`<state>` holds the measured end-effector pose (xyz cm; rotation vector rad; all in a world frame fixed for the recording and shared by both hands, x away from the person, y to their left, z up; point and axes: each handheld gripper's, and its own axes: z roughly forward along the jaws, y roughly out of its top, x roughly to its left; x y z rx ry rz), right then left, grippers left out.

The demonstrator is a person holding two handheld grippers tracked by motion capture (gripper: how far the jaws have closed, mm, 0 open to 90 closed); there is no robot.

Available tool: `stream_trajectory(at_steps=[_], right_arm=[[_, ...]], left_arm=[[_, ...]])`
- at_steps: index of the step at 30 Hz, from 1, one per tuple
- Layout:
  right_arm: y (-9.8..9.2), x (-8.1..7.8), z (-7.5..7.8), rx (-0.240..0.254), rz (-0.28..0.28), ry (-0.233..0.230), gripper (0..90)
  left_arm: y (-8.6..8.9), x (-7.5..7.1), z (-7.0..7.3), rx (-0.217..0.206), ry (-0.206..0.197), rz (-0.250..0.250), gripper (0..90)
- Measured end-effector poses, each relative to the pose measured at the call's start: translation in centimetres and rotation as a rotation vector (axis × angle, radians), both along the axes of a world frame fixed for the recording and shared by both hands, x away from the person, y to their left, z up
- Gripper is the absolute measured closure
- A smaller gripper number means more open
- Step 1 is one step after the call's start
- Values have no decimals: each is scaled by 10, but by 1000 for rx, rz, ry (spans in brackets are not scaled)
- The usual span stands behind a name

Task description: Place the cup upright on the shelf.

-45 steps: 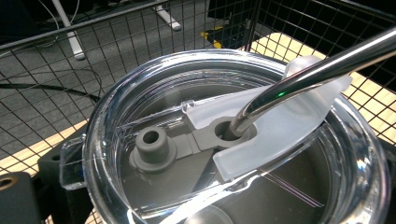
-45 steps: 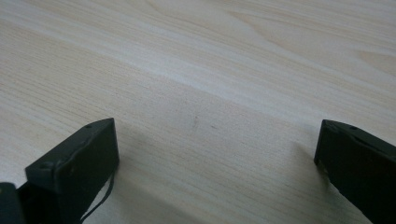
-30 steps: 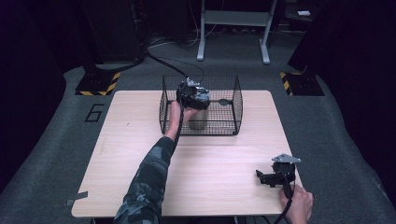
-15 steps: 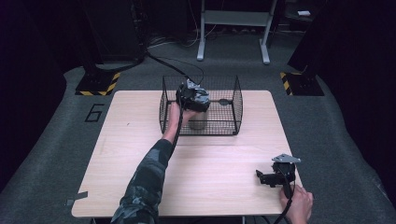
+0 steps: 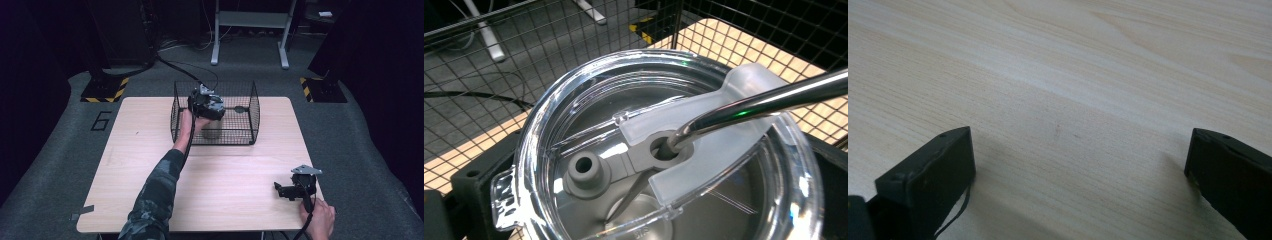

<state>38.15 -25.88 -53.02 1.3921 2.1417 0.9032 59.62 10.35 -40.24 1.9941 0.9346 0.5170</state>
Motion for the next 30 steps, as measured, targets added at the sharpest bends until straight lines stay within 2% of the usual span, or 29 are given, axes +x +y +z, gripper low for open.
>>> stream_trajectory(at_steps=[3, 12, 14, 20, 22, 24, 25, 27, 30], right_arm=[[0, 0, 0, 0, 0, 0, 0], [0, 0, 0, -2, 2, -2, 0], [0, 0, 0, -1, 2, -1, 0], [0, 0, 0, -1, 2, -1, 0], [0, 0, 0, -1, 1, -1, 0], [0, 0, 0, -1, 2, -2, 0], [0, 0, 0, 1, 0, 0, 0], [0, 0, 0, 0, 0, 0, 0], [0, 0, 0, -1, 2, -2, 0]], left_arm=[[3, 0, 1, -17, 13, -8, 0], [9, -10, 12, 23, 7, -19, 0], [10, -13, 15, 2, 1, -4, 0], [14, -21, 23, 28, 9, -10, 0], [14, -25, 26, 25, 3, -6, 0], [15, -26, 28, 41, 0, -14, 1], [15, -28, 29, 24, -10, -6, 0], [15, -30, 34, 17, -25, -11, 0], [15, -38, 43, 35, -40, -36, 0]])
